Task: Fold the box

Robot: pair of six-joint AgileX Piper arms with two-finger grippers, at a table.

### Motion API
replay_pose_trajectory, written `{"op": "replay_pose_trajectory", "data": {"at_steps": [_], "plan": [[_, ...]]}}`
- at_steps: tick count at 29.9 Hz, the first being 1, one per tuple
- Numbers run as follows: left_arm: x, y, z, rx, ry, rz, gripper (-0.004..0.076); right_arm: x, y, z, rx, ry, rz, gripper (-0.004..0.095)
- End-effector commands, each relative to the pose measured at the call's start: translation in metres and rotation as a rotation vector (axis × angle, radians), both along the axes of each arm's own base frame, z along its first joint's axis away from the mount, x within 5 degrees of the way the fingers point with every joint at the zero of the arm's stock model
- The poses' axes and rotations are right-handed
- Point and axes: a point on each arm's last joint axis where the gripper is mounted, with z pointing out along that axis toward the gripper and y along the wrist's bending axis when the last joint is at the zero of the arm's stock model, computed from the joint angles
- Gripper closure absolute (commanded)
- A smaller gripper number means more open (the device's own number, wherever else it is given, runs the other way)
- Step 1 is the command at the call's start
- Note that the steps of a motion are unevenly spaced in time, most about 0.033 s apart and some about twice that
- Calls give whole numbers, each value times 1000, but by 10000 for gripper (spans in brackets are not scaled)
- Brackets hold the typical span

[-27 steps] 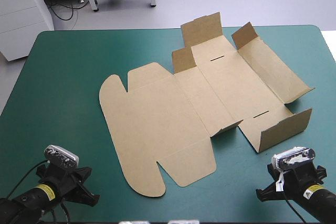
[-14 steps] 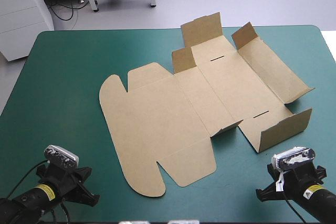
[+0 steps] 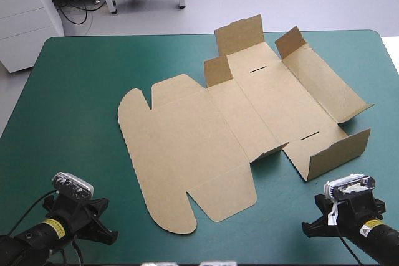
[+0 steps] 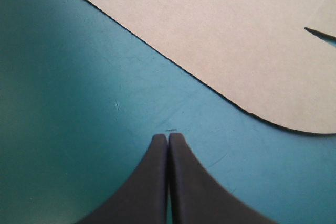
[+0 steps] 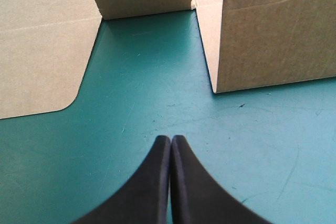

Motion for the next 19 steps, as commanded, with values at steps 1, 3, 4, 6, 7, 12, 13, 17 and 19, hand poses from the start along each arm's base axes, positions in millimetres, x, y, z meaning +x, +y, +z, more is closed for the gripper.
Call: {"op": "replay_pose_trajectory", "data": {"at_steps": [1, 3, 4, 6, 7, 12, 13, 17, 19], "plan": [[5, -3, 11, -41, -61, 5, 756, 4, 1, 14, 27, -74, -6, 889], [5, -3, 11, -41, -61, 5, 756, 4, 2, 14, 38, -73, -5, 824], [5, -3, 11, -41, -61, 5, 756, 4, 2, 15, 47, -76, -5, 781], [5, -3, 11, -41, -61, 5, 756, 3, 3, 20, 56, -90, -3, 688], [5, -3, 11, -41, -61, 5, 756, 3, 3, 24, 59, -103, -3, 627], [5, -3, 11, -41, -61, 5, 756, 0, 2, 55, 158, -164, -72, 291], [5, -3, 11, -41, -61, 5, 756, -1, 2, 62, 191, -172, -94, 244], [5, -3, 11, -41, -61, 5, 756, -4, 2, 77, 332, -167, -177, 201], [5, -3, 11, -41, -61, 5, 756, -5, 2, 79, 371, -159, -200, 201]]}}
